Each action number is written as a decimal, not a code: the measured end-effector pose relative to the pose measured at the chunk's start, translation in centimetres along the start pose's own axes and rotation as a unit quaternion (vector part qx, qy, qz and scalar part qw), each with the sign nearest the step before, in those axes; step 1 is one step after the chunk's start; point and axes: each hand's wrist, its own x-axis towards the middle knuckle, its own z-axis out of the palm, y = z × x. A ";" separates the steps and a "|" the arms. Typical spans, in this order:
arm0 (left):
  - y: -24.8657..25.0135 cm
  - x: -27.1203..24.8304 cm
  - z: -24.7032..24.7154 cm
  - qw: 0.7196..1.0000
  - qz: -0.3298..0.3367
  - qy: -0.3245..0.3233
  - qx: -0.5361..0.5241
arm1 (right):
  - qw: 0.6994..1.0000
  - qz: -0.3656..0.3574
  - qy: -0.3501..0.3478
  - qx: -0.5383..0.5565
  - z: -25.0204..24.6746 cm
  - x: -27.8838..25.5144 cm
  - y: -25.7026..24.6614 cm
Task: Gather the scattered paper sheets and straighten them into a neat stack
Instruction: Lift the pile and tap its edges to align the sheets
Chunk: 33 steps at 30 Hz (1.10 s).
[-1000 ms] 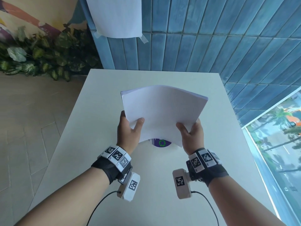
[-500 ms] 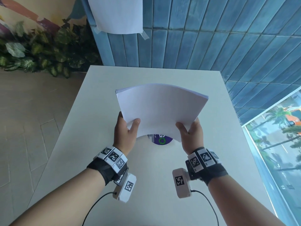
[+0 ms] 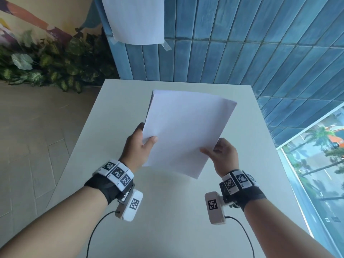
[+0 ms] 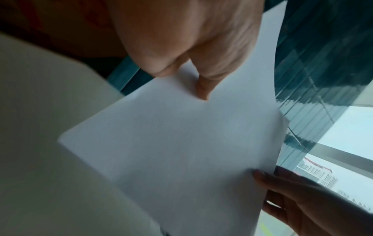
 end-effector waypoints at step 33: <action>9.2 5.2 -4.8 0.908 0.102 -0.222 0.341 | 0.992 -0.116 -0.037 0.042 -1.7 1.0 -6.9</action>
